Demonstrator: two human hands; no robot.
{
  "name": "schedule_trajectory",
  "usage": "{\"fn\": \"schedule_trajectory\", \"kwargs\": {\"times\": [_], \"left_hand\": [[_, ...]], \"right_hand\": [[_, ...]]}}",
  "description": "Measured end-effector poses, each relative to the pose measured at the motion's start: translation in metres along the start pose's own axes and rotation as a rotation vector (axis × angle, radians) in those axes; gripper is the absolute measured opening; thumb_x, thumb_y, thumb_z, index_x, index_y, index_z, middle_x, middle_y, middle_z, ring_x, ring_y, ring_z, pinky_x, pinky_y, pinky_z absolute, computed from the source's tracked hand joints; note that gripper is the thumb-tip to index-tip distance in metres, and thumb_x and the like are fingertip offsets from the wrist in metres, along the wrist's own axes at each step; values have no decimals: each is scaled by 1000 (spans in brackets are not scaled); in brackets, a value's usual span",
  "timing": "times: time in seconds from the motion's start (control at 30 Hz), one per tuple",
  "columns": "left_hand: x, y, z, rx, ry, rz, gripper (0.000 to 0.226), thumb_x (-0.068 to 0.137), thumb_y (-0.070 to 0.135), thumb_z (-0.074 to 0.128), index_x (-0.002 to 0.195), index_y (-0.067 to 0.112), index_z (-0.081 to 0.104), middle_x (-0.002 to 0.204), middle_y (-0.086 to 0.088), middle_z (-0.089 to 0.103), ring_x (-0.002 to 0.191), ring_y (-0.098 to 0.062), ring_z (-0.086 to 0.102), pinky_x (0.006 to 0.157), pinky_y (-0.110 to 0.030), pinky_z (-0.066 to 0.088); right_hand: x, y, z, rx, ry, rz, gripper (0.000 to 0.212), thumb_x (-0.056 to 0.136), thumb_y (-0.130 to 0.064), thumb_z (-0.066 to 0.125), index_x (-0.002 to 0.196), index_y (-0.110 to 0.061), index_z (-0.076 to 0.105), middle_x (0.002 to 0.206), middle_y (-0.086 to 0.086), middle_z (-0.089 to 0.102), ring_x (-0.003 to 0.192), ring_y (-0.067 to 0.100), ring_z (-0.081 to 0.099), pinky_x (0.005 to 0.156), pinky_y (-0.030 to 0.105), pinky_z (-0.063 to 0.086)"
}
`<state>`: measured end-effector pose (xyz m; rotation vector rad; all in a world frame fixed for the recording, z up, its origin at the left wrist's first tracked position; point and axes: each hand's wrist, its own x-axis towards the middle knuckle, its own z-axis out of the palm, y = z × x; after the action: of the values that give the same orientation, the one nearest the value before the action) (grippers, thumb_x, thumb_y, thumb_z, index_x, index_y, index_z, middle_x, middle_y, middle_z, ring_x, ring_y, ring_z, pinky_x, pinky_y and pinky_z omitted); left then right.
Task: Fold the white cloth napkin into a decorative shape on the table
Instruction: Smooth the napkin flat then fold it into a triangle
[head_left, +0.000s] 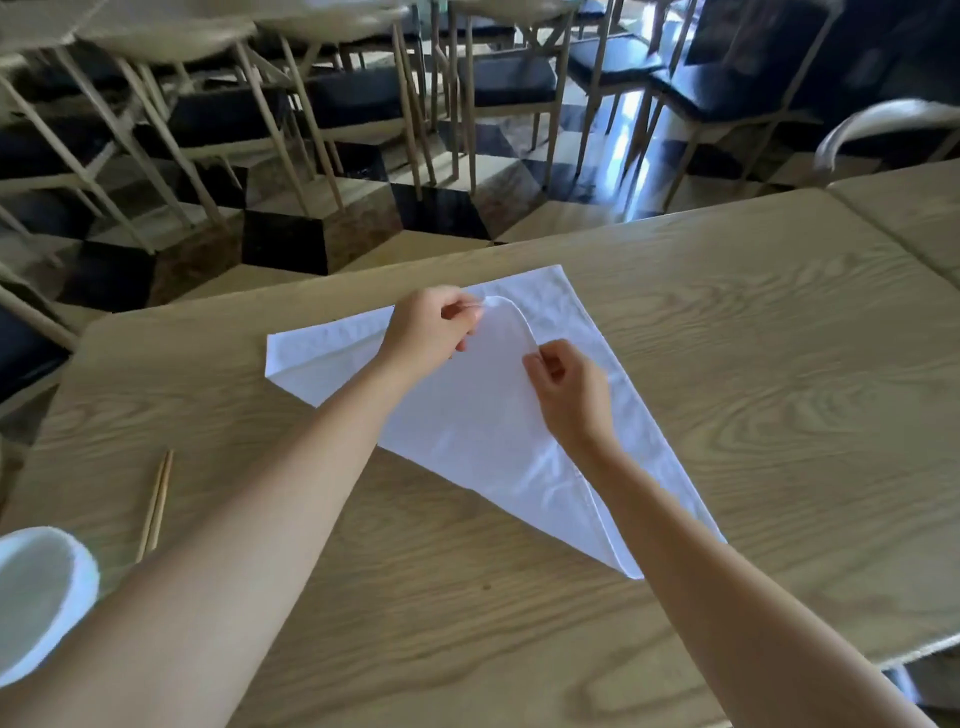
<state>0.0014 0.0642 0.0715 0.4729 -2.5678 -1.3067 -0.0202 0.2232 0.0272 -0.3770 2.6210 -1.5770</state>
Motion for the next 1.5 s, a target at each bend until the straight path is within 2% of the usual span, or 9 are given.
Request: {"fn": "schedule_trajectory", "kwargs": {"times": [0.17, 0.33, 0.43, 0.57, 0.83, 1.1, 1.27, 1.4, 1.5], "left_hand": [[85, 1, 43, 275, 18, 82, 17, 88, 21, 59, 91, 9, 70, 89, -6, 48, 79, -20, 49, 69, -23, 33], [153, -13, 77, 352, -92, 57, 20, 86, 25, 61, 95, 10, 71, 94, -1, 46, 94, -19, 46, 73, -23, 31], [178, -22, 94, 375, -153, 11, 23, 85, 27, 62, 84, 7, 70, 84, -8, 61, 86, -25, 55, 69, -30, 37], [195, -30, 112, 280, -178, -40, 14, 82, 23, 66, 88, 12, 72, 88, -2, 69, 79, -16, 56, 68, -23, 39], [209, -33, 124, 266, -205, -12, 11, 82, 19, 65, 88, 12, 71, 79, 4, 63, 67, -8, 51, 52, -12, 34], [218, -41, 129, 266, -230, 26, 7, 76, 21, 71, 83, 20, 69, 88, 1, 66, 82, -15, 56, 73, -26, 46], [219, -33, 127, 253, -293, -40, 34, 80, 22, 70, 110, 13, 56, 92, 1, 56, 81, -14, 51, 56, -18, 34], [225, -21, 120, 363, -412, -21, 23, 82, 22, 67, 98, 5, 66, 86, -1, 57, 79, -15, 50, 67, -24, 38], [223, -18, 112, 240, -448, -11, 20, 82, 23, 67, 91, 5, 69, 83, -1, 60, 75, -13, 52, 65, -23, 41]], "right_hand": [[57, 27, -5, -51, 146, 41, 17, 87, -15, 54, 71, -10, 60, 62, -7, 54, 64, 16, 50, 58, 28, 35], [109, 56, -3, -165, 226, 121, 14, 88, -19, 55, 94, -10, 64, 79, 0, 62, 73, 19, 52, 59, 27, 29], [129, 74, 5, -288, 261, 86, 12, 86, -18, 56, 85, -10, 64, 81, 5, 67, 80, 28, 54, 69, 34, 37], [139, 87, 18, -466, 310, 74, 12, 86, -18, 55, 81, -11, 64, 82, 7, 66, 84, 30, 51, 70, 33, 22], [145, 90, 21, -508, 372, 97, 8, 84, -18, 57, 80, -13, 62, 80, 5, 64, 83, 28, 50, 69, 30, 16], [144, 92, 19, -509, 373, 74, 6, 84, -19, 60, 82, -14, 60, 82, 4, 61, 84, 28, 49, 69, 28, 14], [144, 97, 19, -527, 380, 5, 8, 85, -19, 60, 83, -12, 60, 82, 6, 60, 84, 29, 50, 70, 29, 14], [144, 99, 18, -530, 316, 19, 18, 87, -29, 58, 93, -12, 62, 91, 8, 59, 91, 29, 47, 77, 33, 21], [146, 97, 15, -524, 259, 42, 24, 87, -32, 58, 102, -14, 61, 100, 8, 56, 99, 28, 44, 82, 34, 23]]}}
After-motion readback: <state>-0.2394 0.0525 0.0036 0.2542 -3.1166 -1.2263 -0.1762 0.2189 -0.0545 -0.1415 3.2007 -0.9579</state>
